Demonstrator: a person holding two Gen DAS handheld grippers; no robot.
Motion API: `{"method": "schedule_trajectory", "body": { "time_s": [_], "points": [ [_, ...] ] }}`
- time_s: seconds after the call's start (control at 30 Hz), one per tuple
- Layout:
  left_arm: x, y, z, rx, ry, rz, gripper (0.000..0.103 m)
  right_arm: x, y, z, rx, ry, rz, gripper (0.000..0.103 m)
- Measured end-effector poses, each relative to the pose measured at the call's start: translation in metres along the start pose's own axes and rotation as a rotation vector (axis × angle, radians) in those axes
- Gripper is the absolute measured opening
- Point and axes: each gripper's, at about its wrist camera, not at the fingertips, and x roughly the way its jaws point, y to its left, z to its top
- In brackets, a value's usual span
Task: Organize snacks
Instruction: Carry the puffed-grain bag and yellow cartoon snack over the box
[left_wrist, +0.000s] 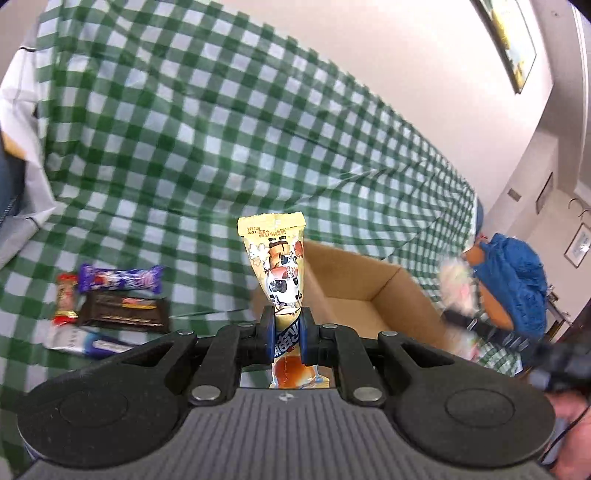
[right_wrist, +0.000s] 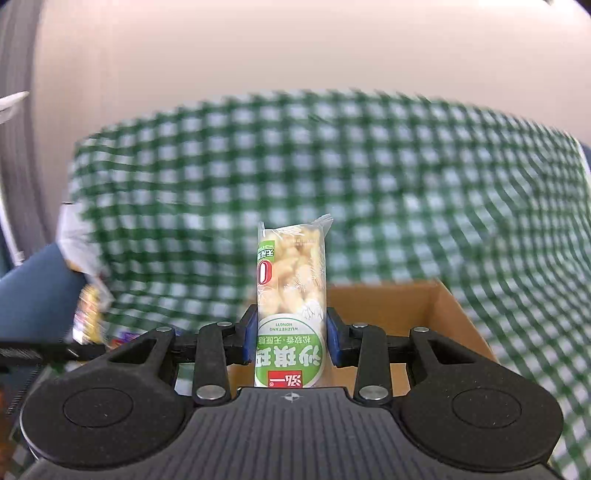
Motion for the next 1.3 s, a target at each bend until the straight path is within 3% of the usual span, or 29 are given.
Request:
{"method": "schedule_trajectory", "body": {
  "time_s": [0.1, 0.27, 0.53, 0.8, 1.0, 1.3],
  "points": [
    [0.007, -0.014, 0.001, -0.009, -0.023, -0.036, 0.013, 0.008, -0.024, -0.008, 0.078, 0.055, -0.028, 0.038],
    [0.02, -0.039, 0.001, -0.017, -0.049, -0.089, 0.013, 0.006, -0.043, -0.013, 0.059, 0.038, -0.08, 0.038],
    [0.05, -0.085, -0.01, 0.019, -0.026, -0.152, 0.013, -0.005, -0.067, -0.014, 0.066, 0.007, -0.139, 0.038],
    [0.095, -0.121, -0.021, 0.113, 0.015, -0.137, 0.013, 0.001, -0.077, -0.008, 0.126, -0.027, -0.224, 0.038],
    [0.107, -0.133, -0.022, 0.163, 0.024, -0.131, 0.013, 0.013, -0.077, -0.008, 0.159, 0.004, -0.256, 0.038],
    [0.122, -0.131, -0.014, 0.104, 0.046, -0.137, 0.013, 0.025, -0.073, -0.007, 0.146, 0.014, -0.289, 0.038]
  ]
}}
